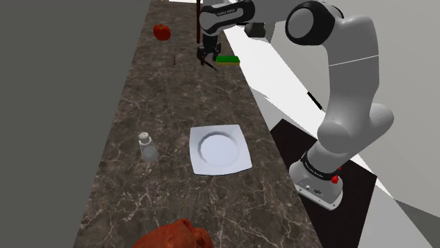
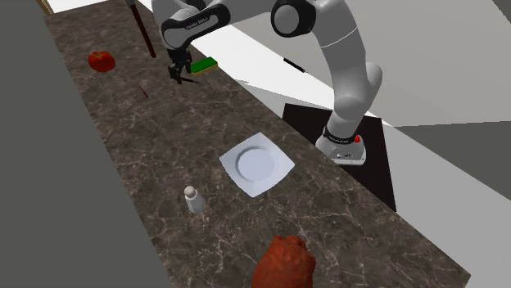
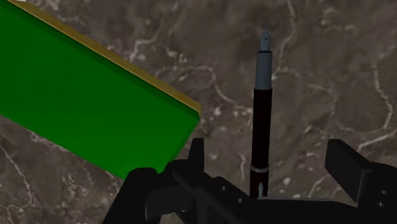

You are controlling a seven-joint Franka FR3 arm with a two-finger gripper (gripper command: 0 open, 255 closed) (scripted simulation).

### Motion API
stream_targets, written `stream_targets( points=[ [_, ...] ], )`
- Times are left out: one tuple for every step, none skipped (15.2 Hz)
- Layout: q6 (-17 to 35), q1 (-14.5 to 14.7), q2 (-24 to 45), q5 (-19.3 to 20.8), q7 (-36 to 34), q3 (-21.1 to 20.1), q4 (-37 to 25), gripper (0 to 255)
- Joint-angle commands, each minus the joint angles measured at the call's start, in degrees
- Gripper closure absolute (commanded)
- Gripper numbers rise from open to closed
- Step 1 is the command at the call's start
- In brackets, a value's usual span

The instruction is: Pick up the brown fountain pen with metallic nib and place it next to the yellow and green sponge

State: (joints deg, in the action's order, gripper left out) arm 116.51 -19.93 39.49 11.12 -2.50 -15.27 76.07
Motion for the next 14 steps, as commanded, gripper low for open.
stream_targets(
  points=[
    [0.0, 0.0, 0.0, 0.0, 0.0, 0.0, 0.0, 0],
    [0.0, 0.0, 0.0, 0.0, 0.0, 0.0, 0.0, 0],
    [-1.42, -0.03, -0.76, -0.21, 0.13, -0.14, -0.68, 0],
    [-2.9, -0.04, -1.46, -0.4, 0.26, -0.27, -1.49, 0],
    [-4.43, -0.03, -2.08, -0.58, 0.38, -0.38, -2.41, 0],
    [-5.66, -0.01, -2.52, -0.71, 0.48, -0.47, -3.22, 0],
    [-5.66, -0.01, -2.52, -0.71, 0.48, -0.47, -3.22, 0],
    [-5.66, -0.01, -2.52, -0.72, 0.48, -0.47, -3.21, 0],
    [-5.66, -0.01, -2.52, -0.71, 0.48, -0.47, -3.22, 0],
    [-5.66, -0.01, -2.52, -0.71, 0.48, -0.47, -3.22, 0],
    [-5.66, -0.01, -2.52, -0.71, 0.48, -0.47, -3.22, 0],
    [-5.66, -0.01, -2.52, -0.71, 0.48, -0.47, -3.22, 0],
    [-5.66, -0.01, -2.52, -0.71, 0.48, -0.47, -3.22, 0],
    [-5.66, -0.01, -2.52, -0.71, 0.48, -0.47, -3.22, 0]
  ],
)
